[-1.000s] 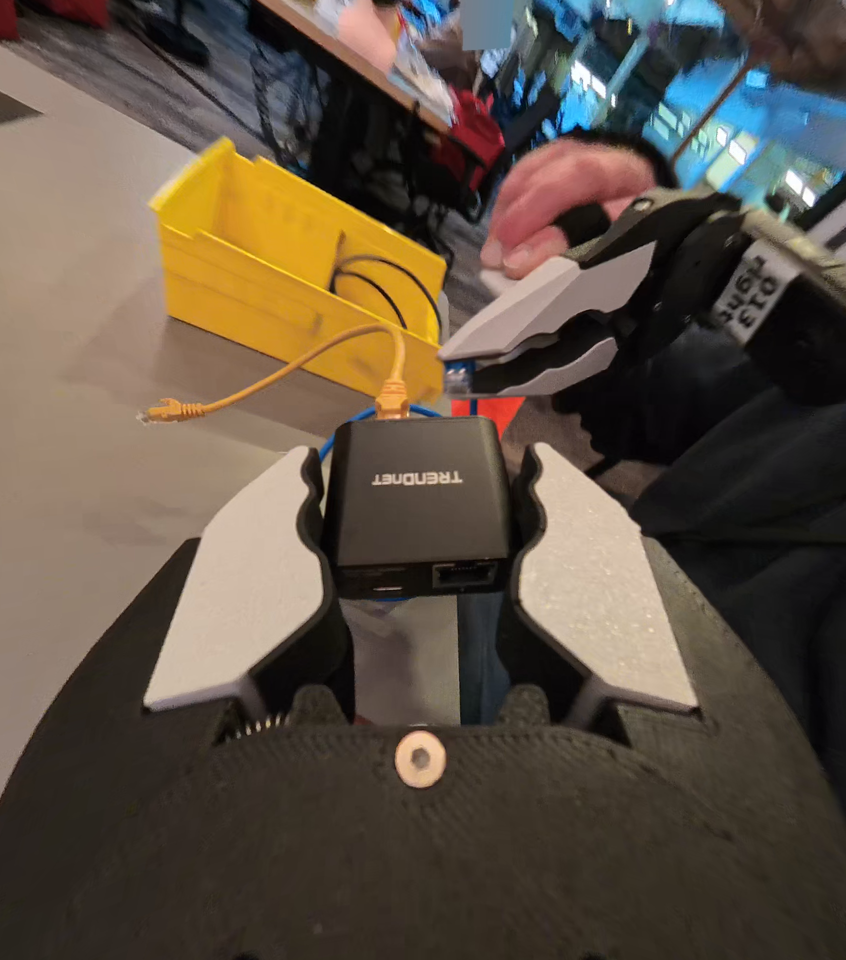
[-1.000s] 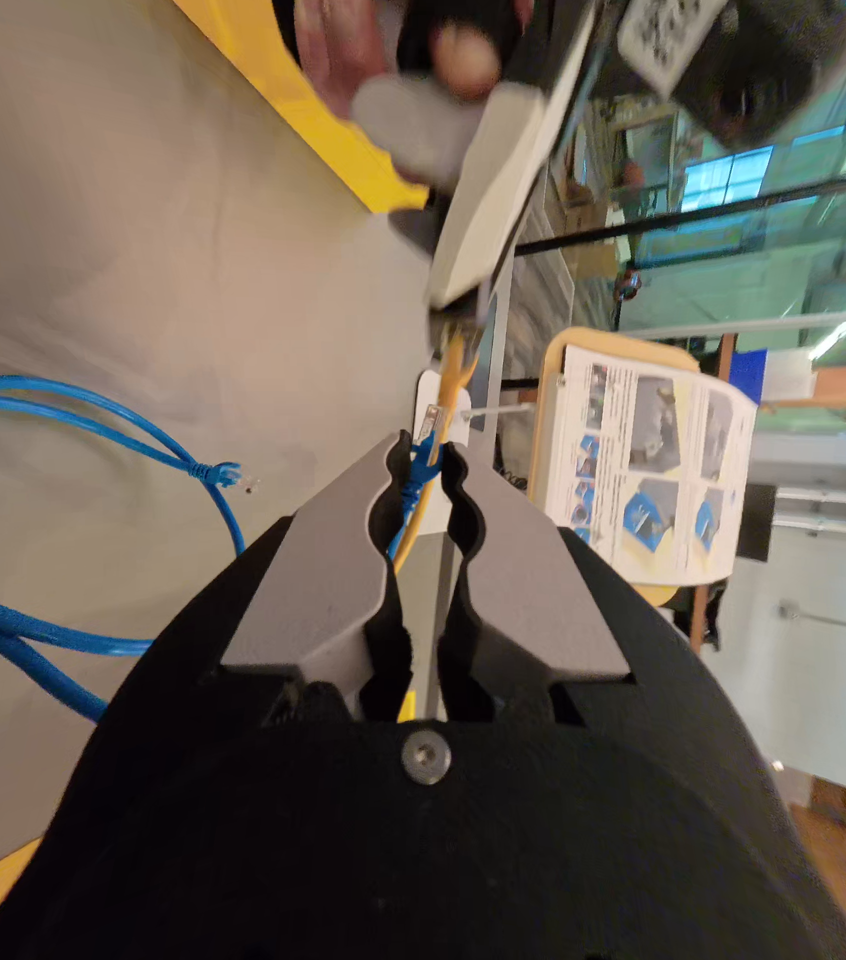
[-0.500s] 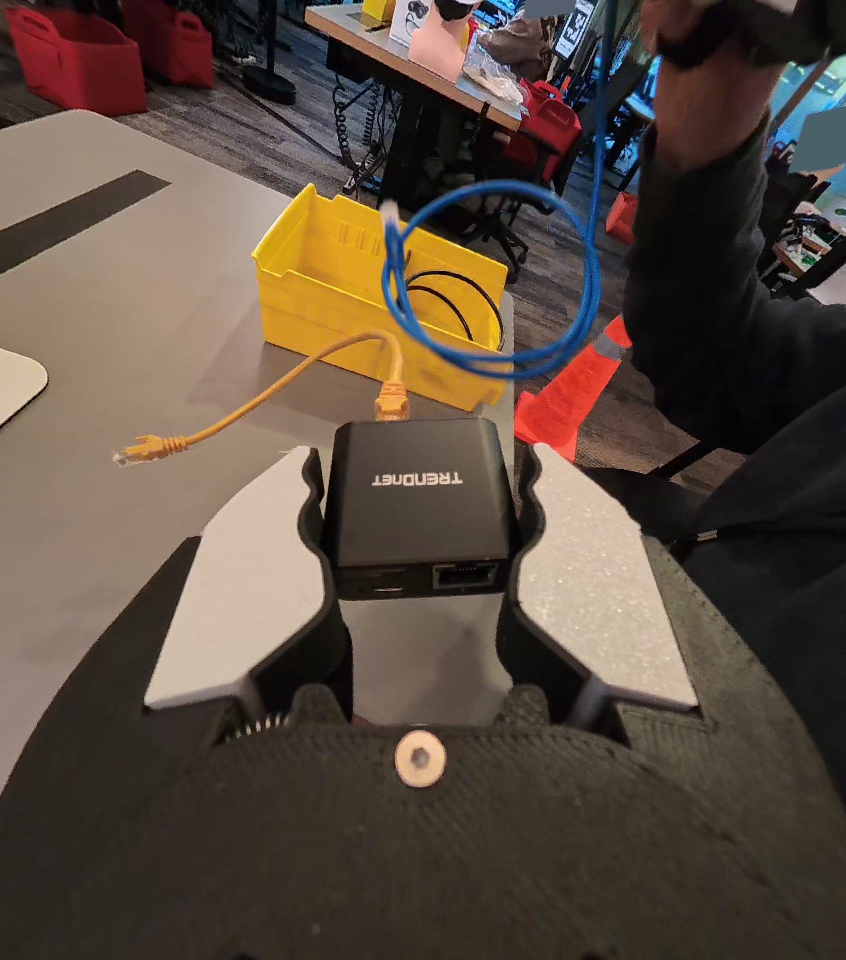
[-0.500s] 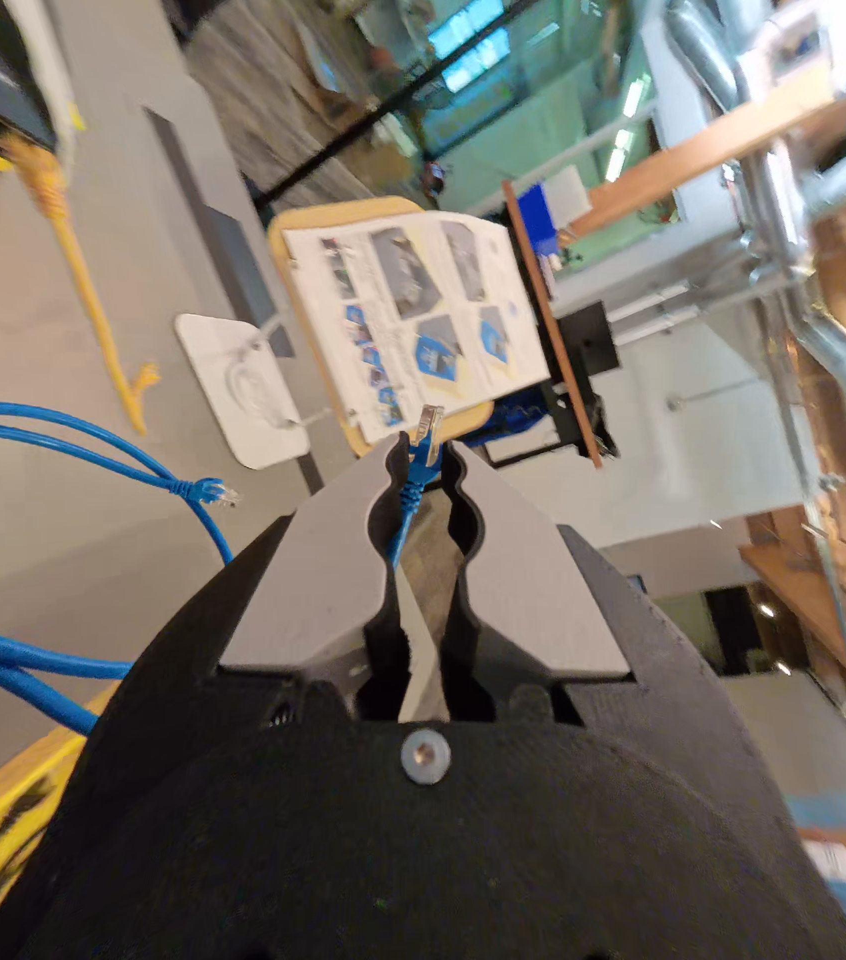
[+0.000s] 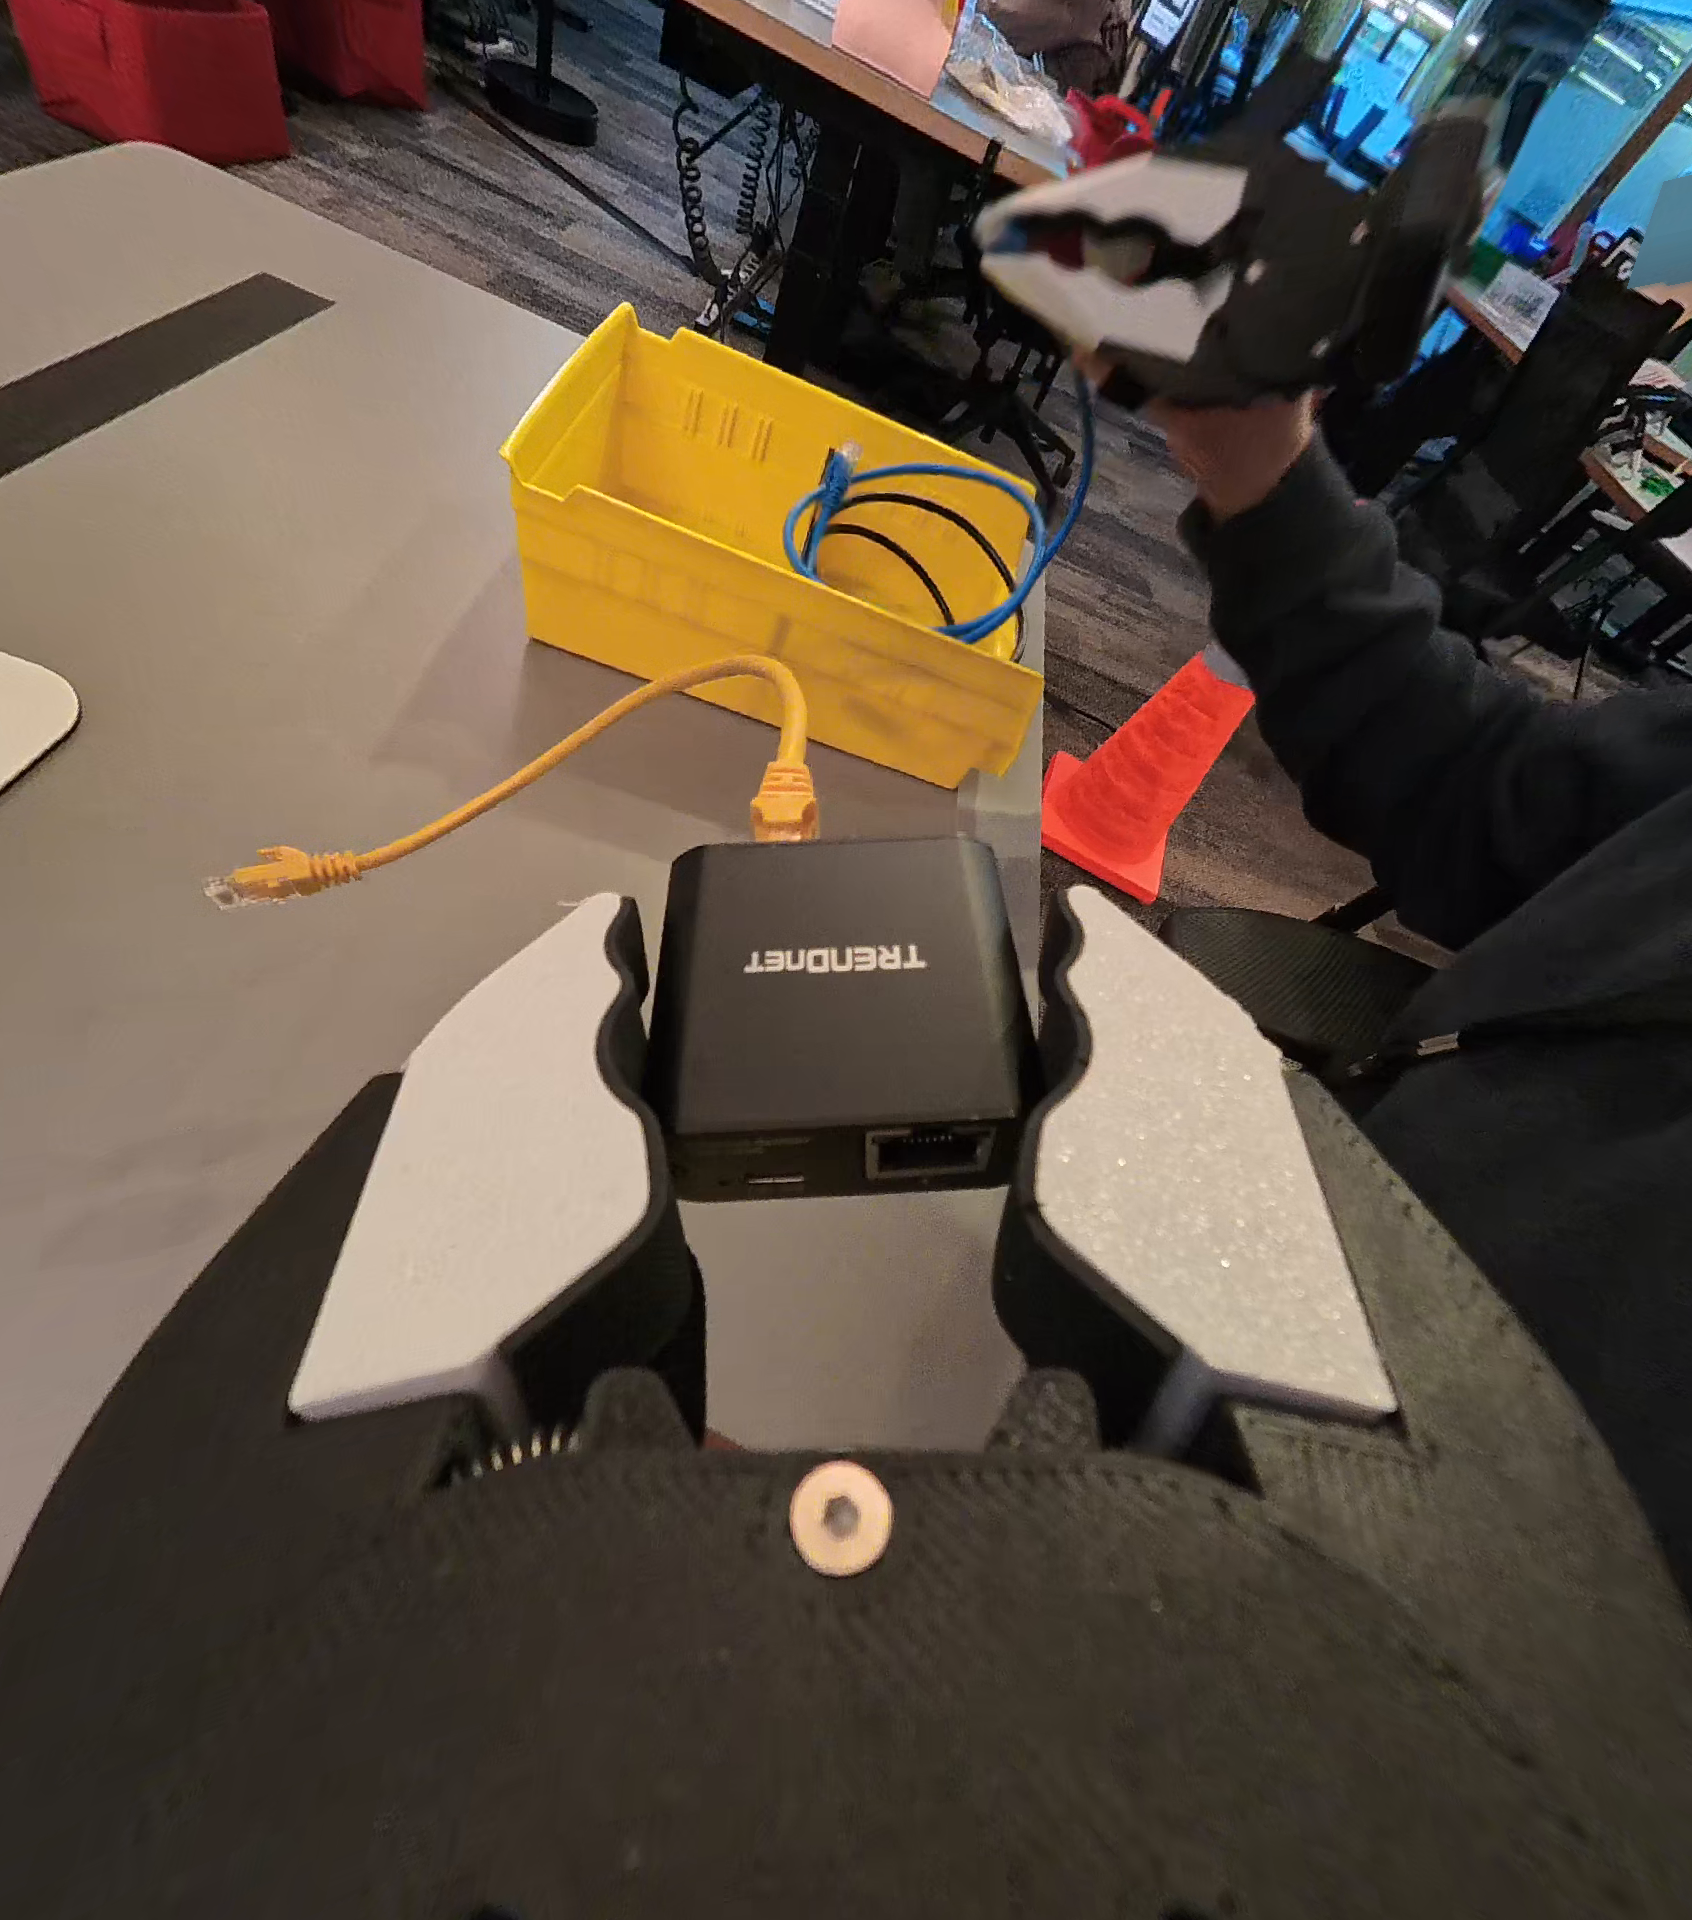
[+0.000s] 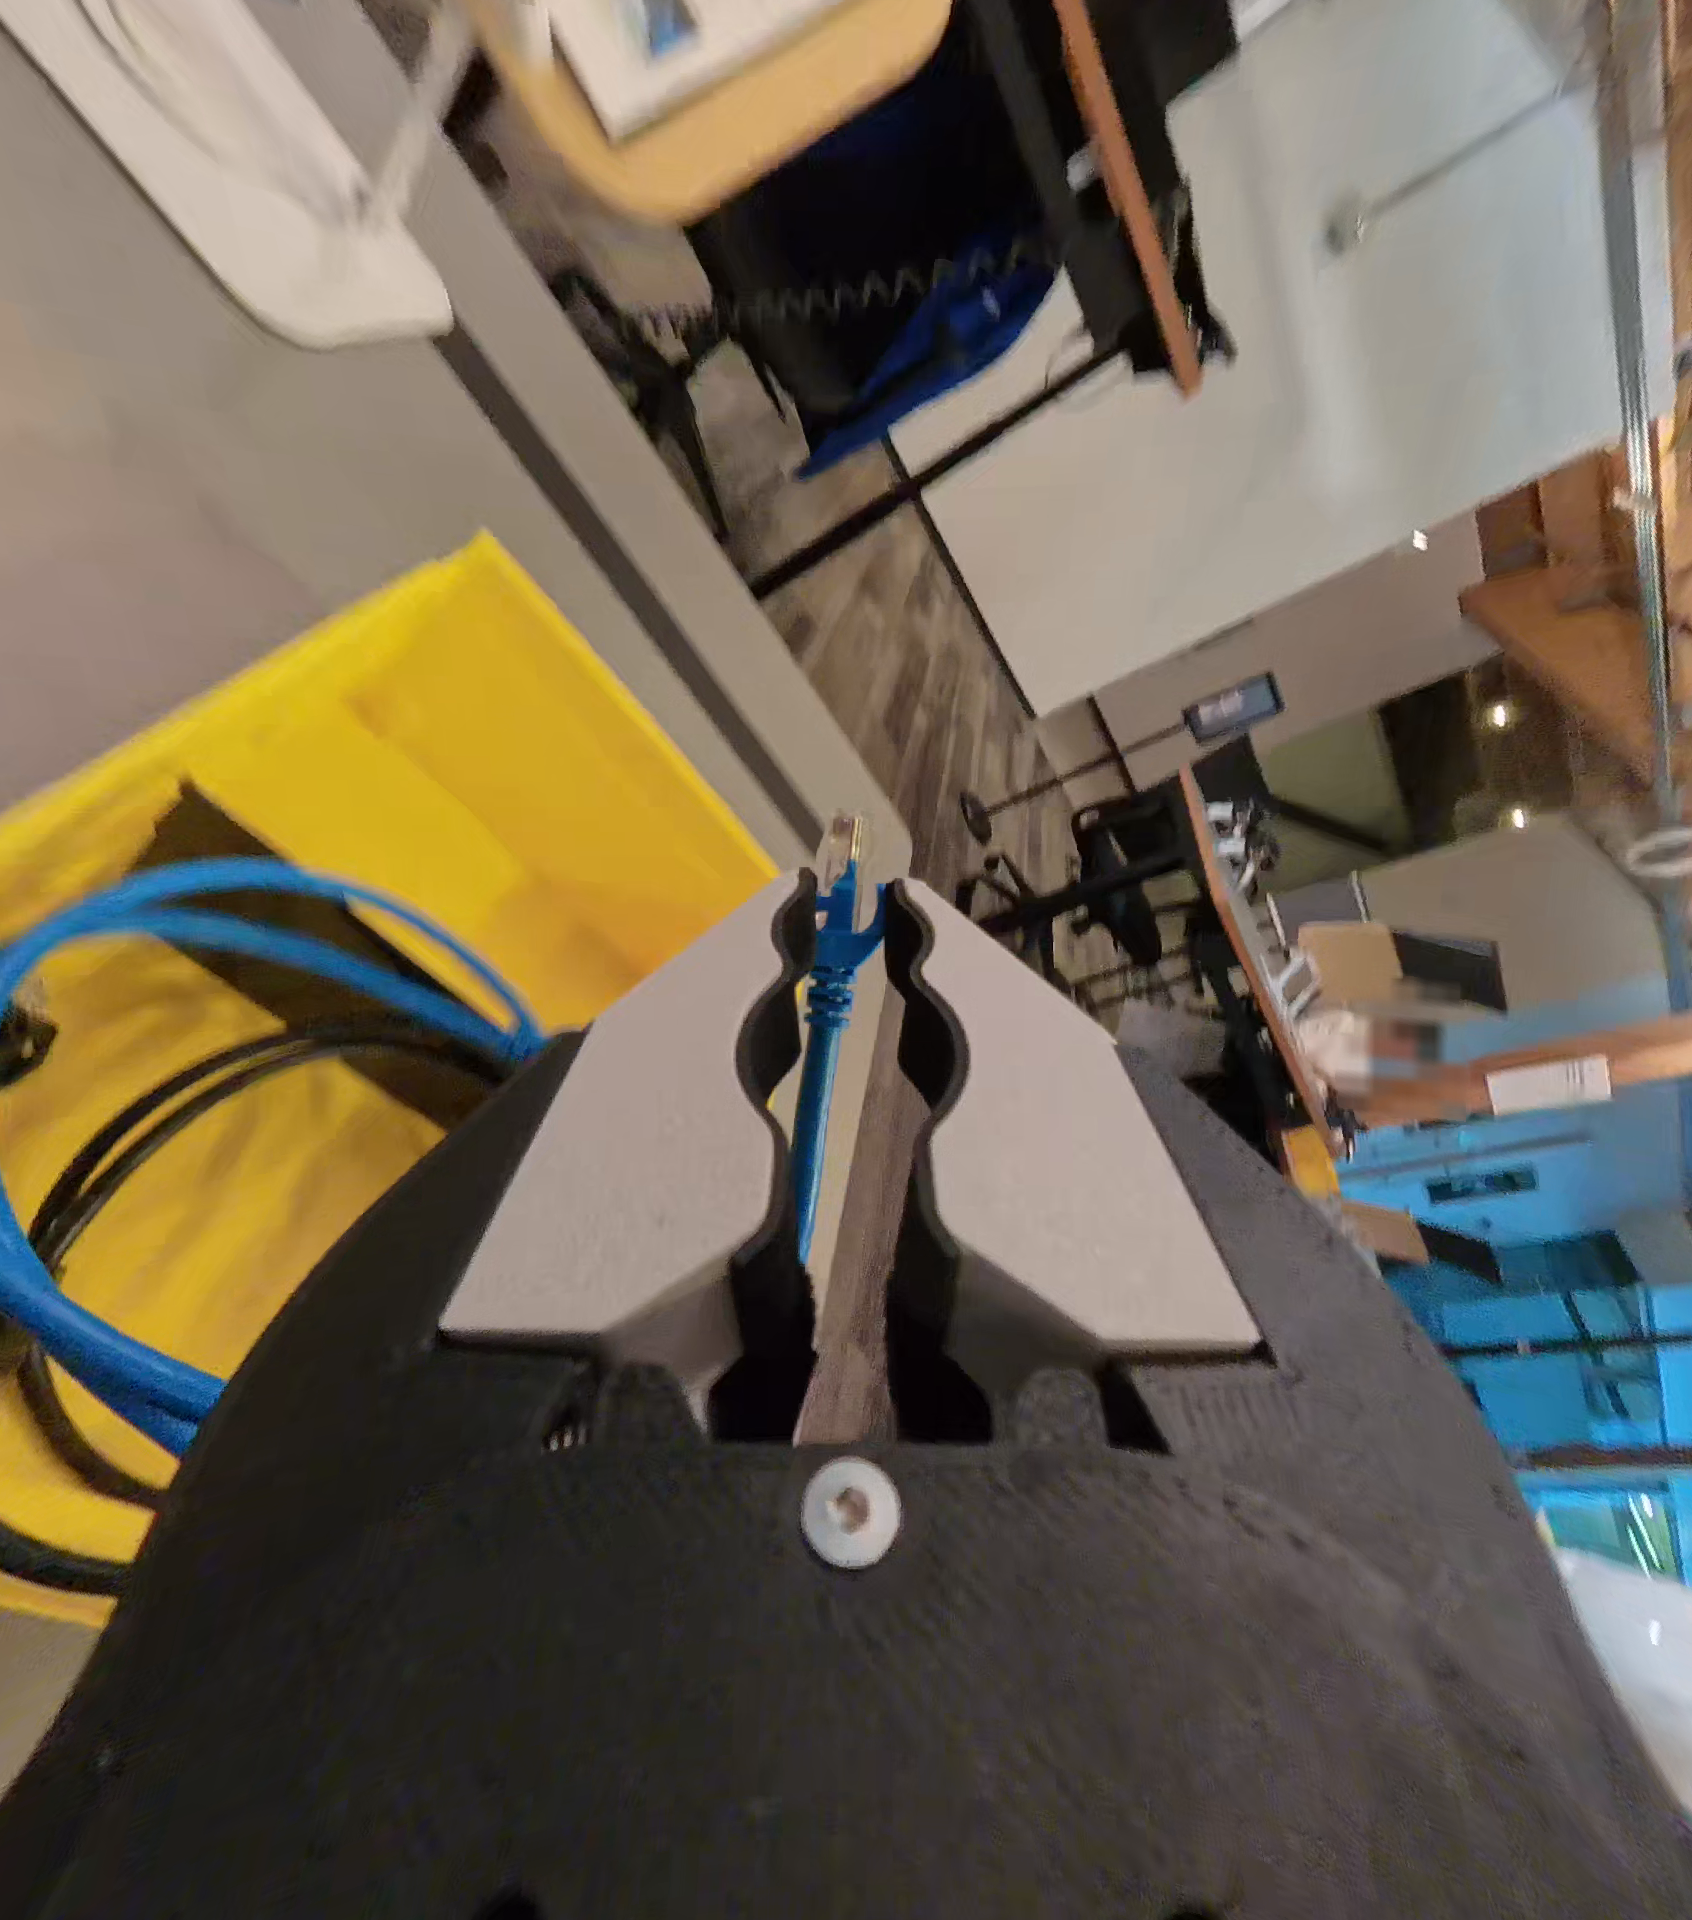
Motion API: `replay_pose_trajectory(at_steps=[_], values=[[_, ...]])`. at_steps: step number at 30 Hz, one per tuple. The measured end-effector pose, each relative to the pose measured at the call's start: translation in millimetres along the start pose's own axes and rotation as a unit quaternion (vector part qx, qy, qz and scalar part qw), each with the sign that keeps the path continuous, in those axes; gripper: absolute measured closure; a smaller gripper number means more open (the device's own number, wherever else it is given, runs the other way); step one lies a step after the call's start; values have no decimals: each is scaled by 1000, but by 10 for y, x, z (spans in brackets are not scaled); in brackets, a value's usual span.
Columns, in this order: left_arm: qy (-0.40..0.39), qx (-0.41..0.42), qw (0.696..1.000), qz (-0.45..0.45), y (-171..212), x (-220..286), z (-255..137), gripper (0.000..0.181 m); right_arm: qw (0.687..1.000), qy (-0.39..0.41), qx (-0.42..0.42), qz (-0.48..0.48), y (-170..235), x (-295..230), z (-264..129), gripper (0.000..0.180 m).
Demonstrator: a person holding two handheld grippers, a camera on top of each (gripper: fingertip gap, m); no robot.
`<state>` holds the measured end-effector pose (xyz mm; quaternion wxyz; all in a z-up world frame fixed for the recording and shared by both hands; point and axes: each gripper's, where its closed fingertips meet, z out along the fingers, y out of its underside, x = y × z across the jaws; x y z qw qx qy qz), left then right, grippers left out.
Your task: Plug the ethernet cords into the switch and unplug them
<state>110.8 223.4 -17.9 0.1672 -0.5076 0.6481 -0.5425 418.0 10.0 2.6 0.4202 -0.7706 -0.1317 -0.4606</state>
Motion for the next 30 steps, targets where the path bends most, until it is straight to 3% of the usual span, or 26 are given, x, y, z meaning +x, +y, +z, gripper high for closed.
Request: replay_pose_trajectory(at_steps=[8, 11, 16, 20, 24, 30], values=[[1, -10, 1000, -3, 49, -16, 75, 108, 993, -68, -74, 64, 709, -751, 140, 166], [1, -15, 1000, -2, 74, -11, 100, 108, 984, -115, -115, 71, 904, -906, 210, 147], [1, -11, 1000, 1, 53, 1, 65, 108, 960, -205, -141, 126, 970, -1000, 163, 140], [2, -11, 1000, 2, 55, 0, 51, 108, 957, -206, -155, 135, 974, -881, 81, 134], [6, -12, 1000, 1, 58, 16, 76, 108, 972, -164, -119, 121, 612, -614, -77, 131], [21, -5, 1000, 4, 28, 119, 151, 108, 975, -182, 119, 35, -1138, -934, -406, 128]])
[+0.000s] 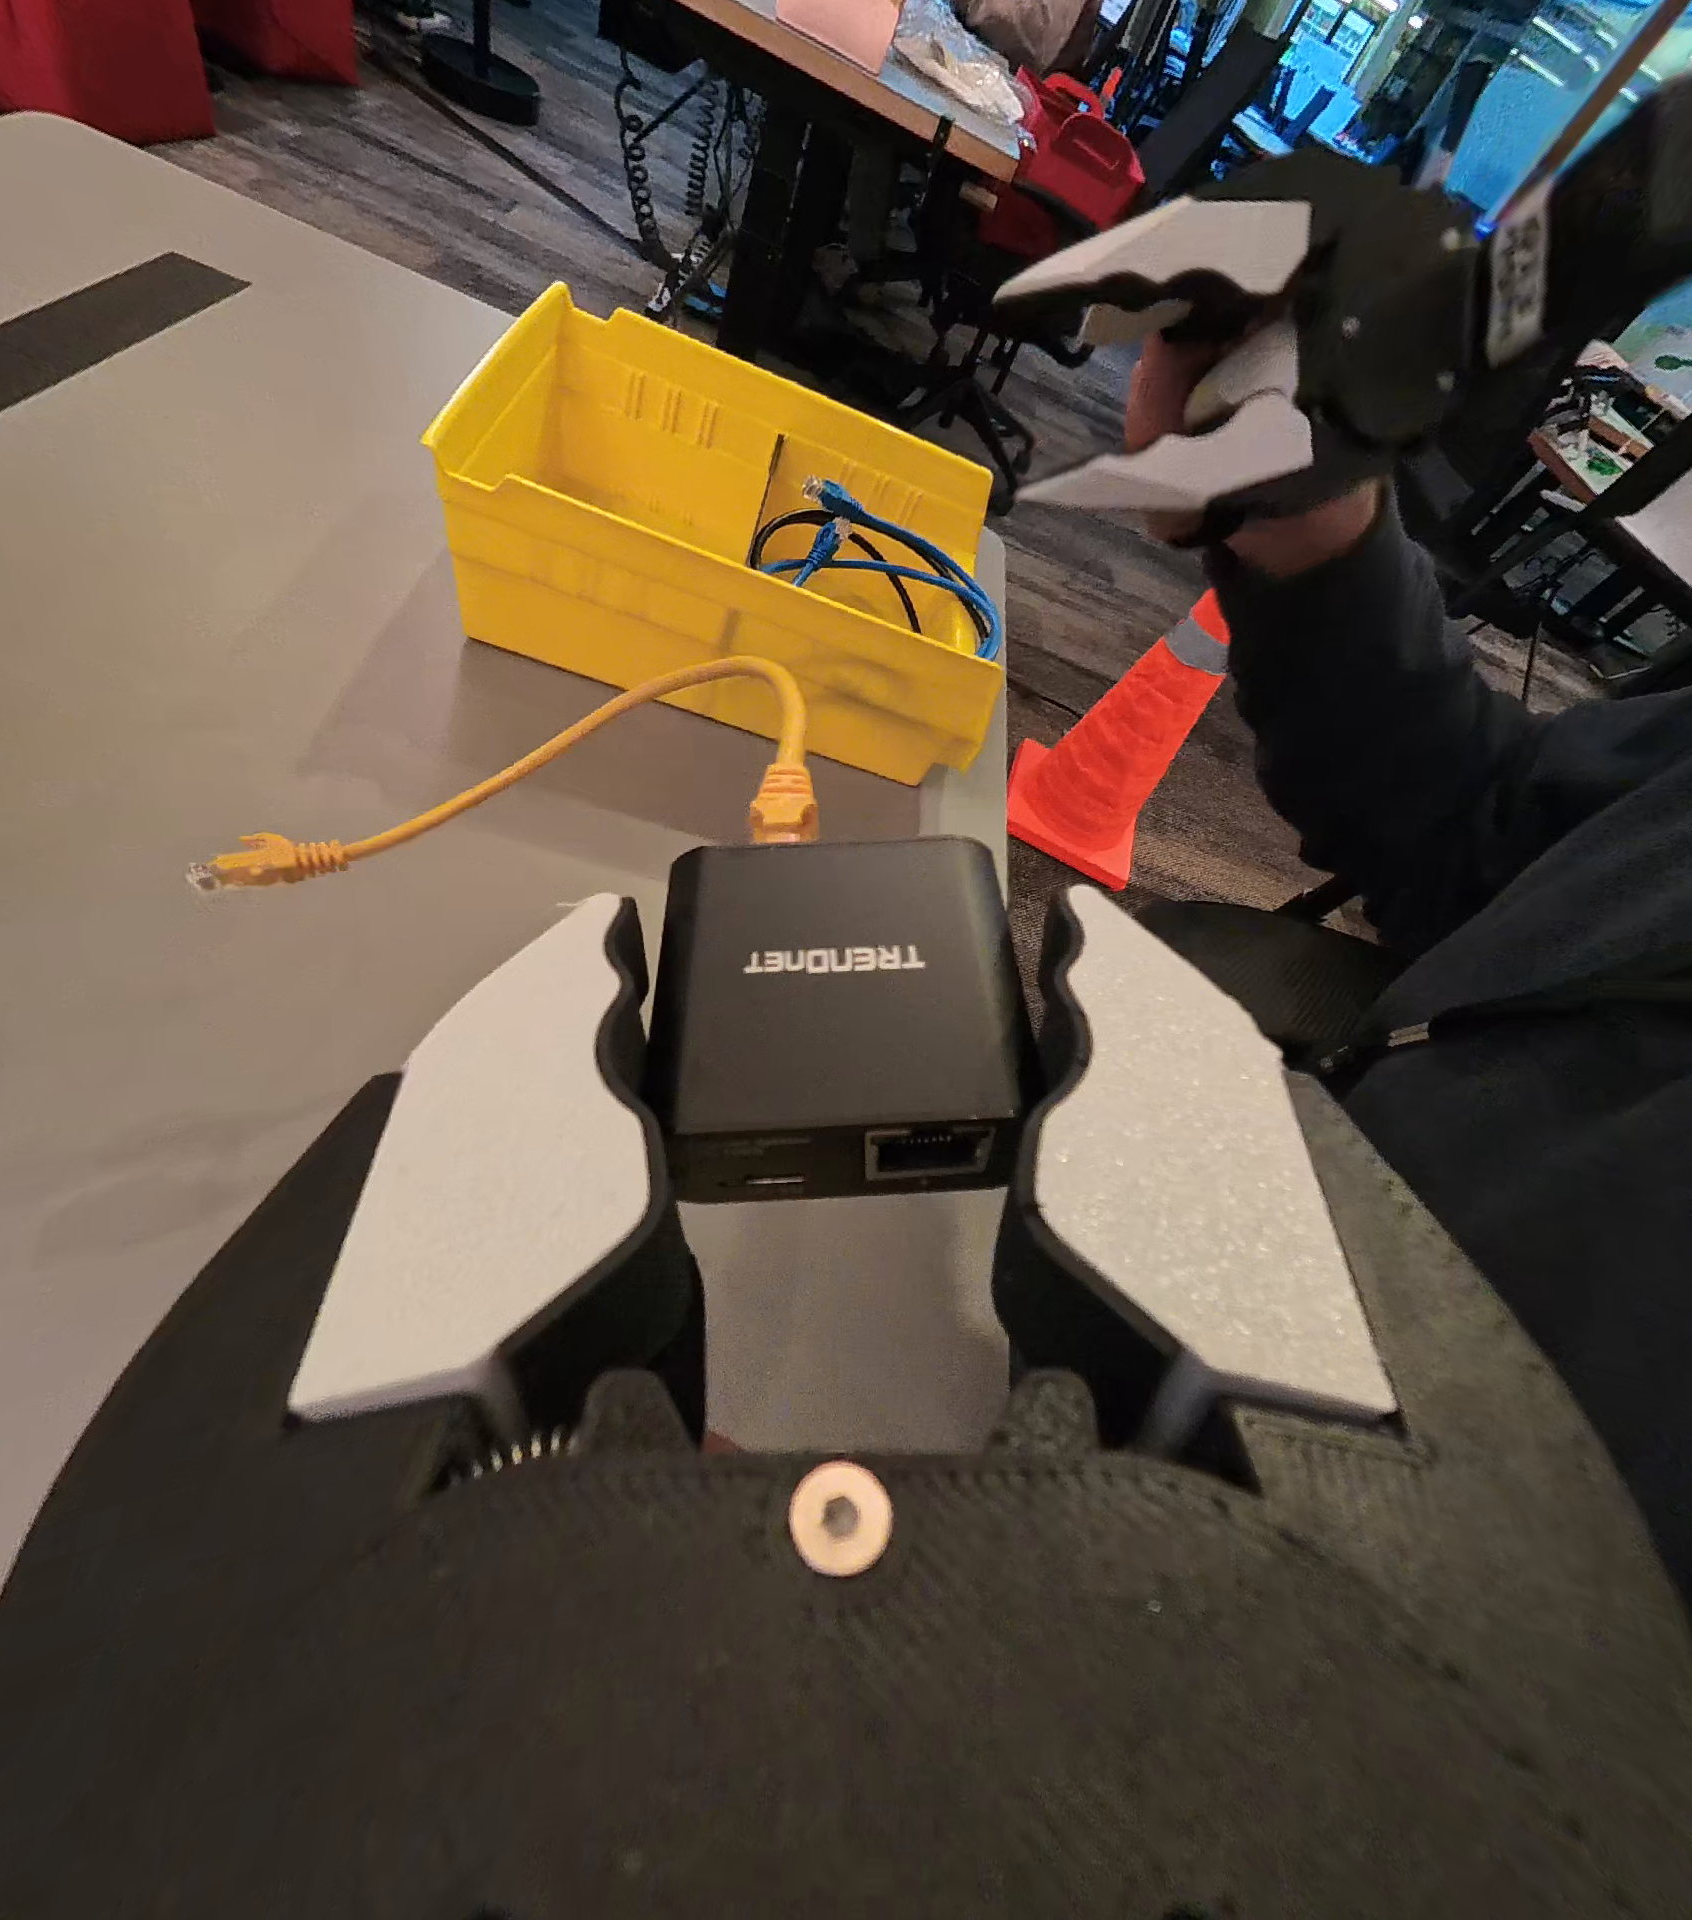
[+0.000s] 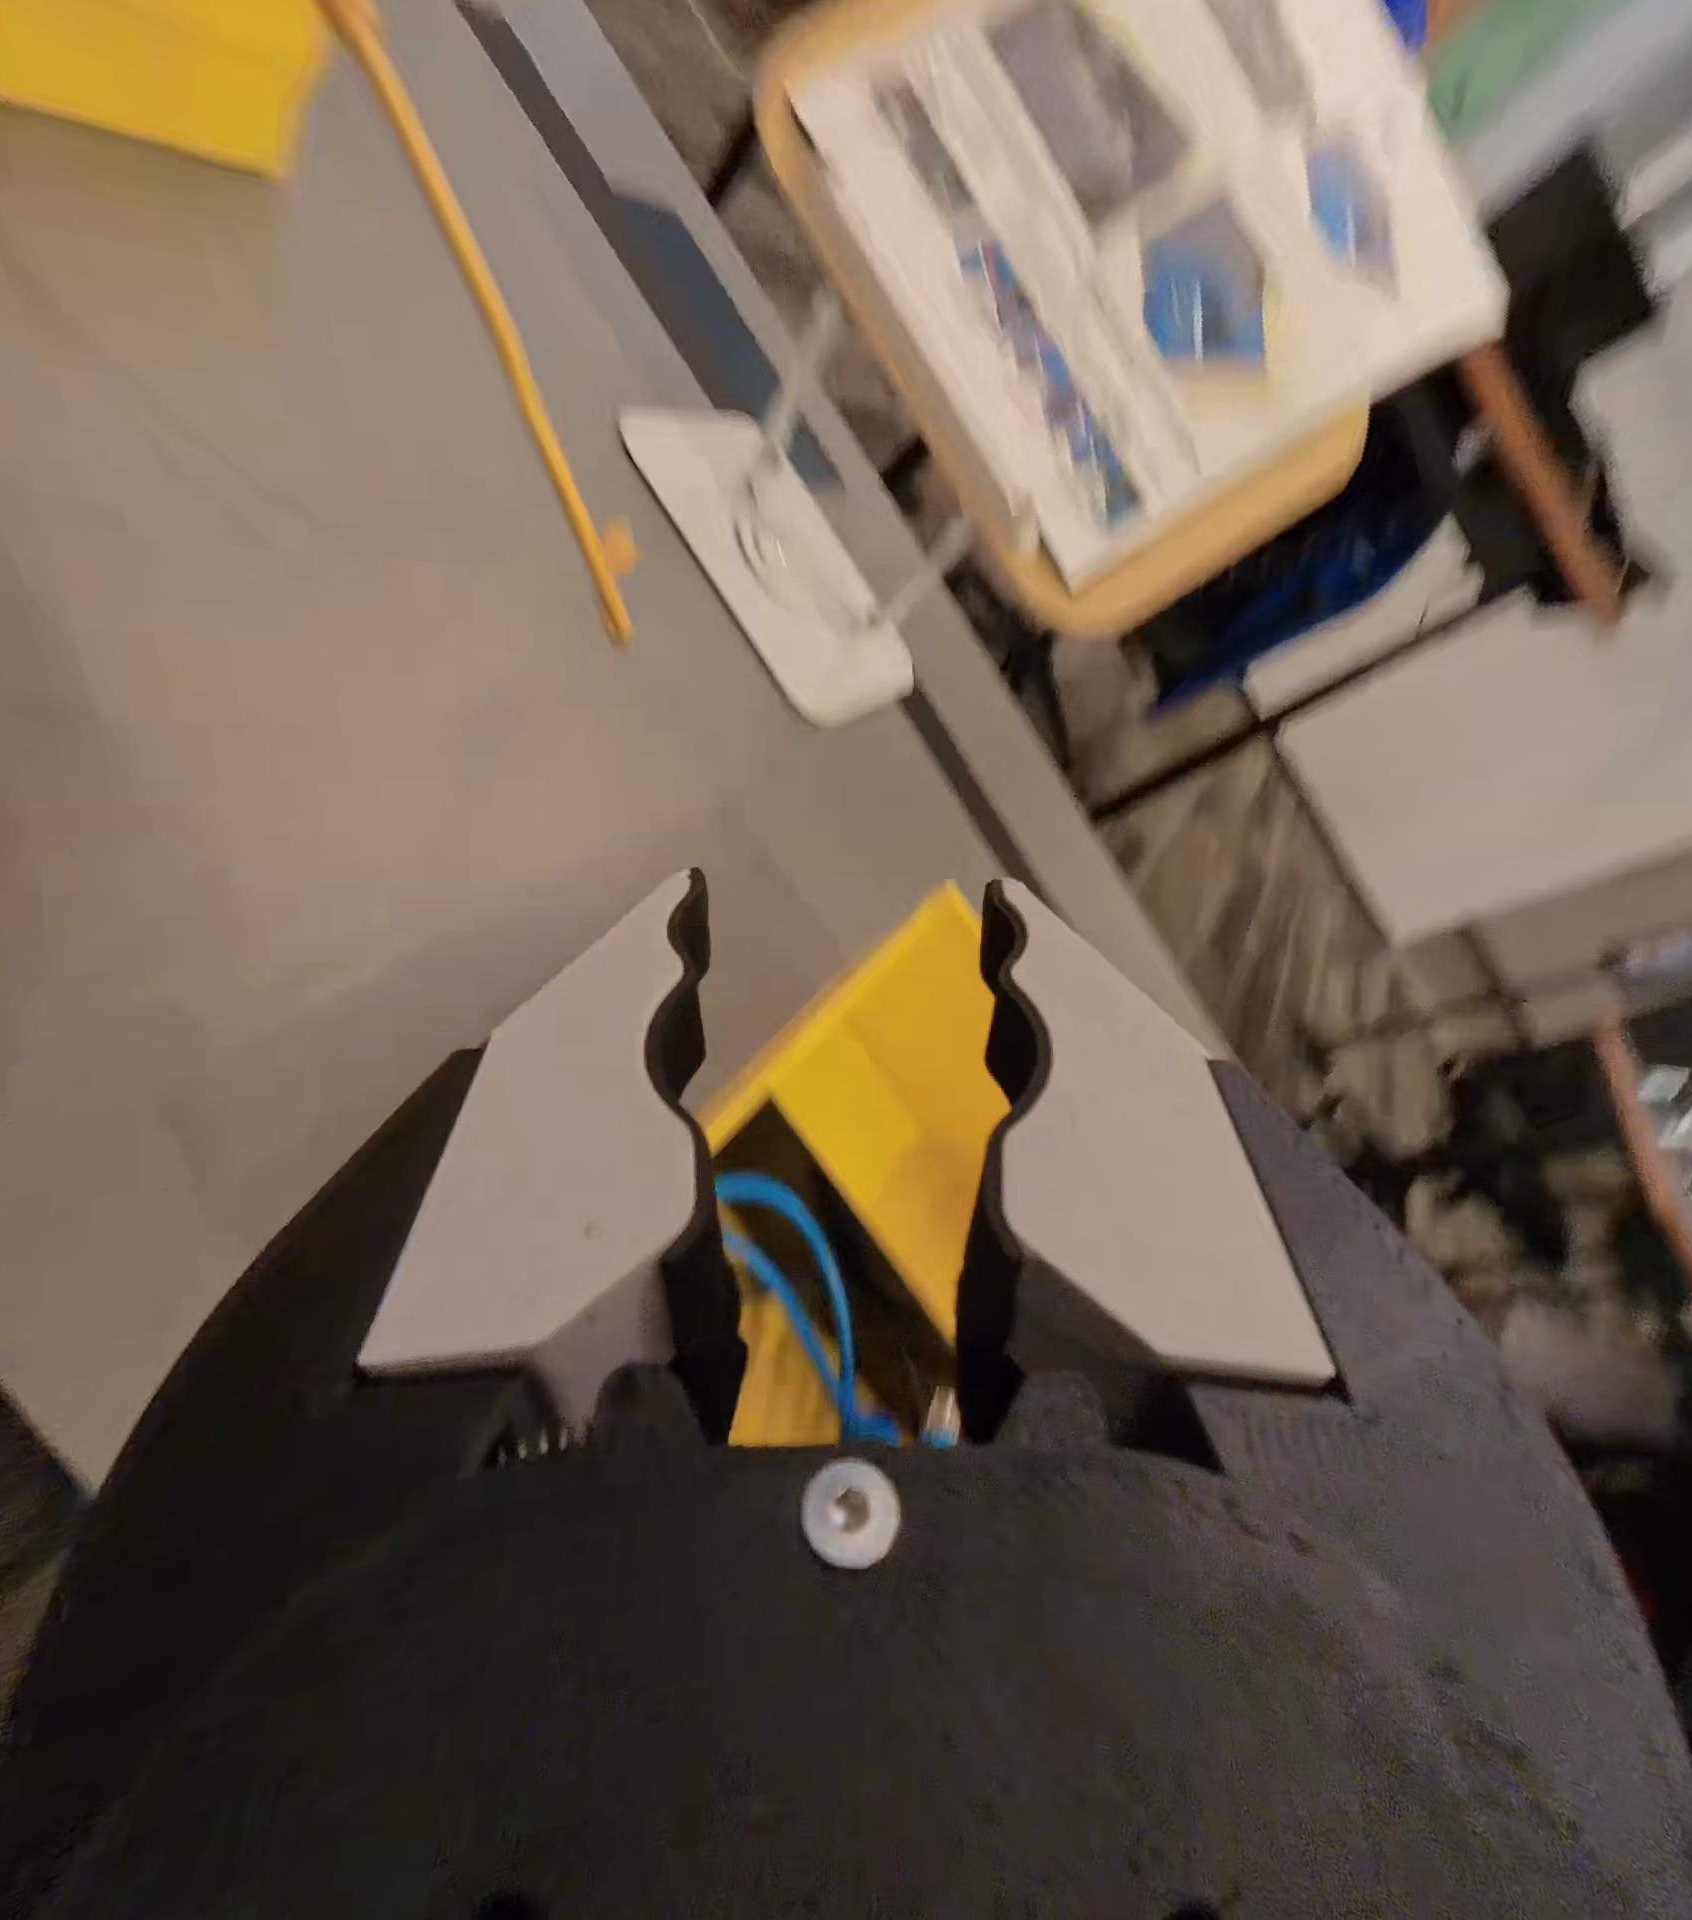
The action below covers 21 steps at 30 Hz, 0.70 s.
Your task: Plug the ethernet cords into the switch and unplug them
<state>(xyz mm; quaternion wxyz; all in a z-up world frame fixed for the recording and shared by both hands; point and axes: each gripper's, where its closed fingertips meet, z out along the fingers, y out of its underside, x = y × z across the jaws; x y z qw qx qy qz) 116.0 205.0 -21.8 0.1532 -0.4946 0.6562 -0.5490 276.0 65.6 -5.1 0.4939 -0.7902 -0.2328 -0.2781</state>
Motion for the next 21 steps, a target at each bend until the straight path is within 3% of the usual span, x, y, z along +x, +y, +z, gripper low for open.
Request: replay_pose_trajectory(at_steps=[5, 9, 13, 21], values=[[15, 9, 1000, 1, -20, 116, 50, 108, 986, -47, 104, -121, -914, -747, 353, 139], [24, 3, 1000, 2, 6, 170, 102, 108, 970, -35, 125, -206, -1265, -1015, 632, 142], [30, -3, 1000, 5, -1, 236, 123, 108, 959, -22, 135, -249, -1380, -1049, 845, 147], [41, -7, 999, 3, 4, 284, 163, 108, 946, -31, 163, -277, -1467, -1080, 911, 162]])
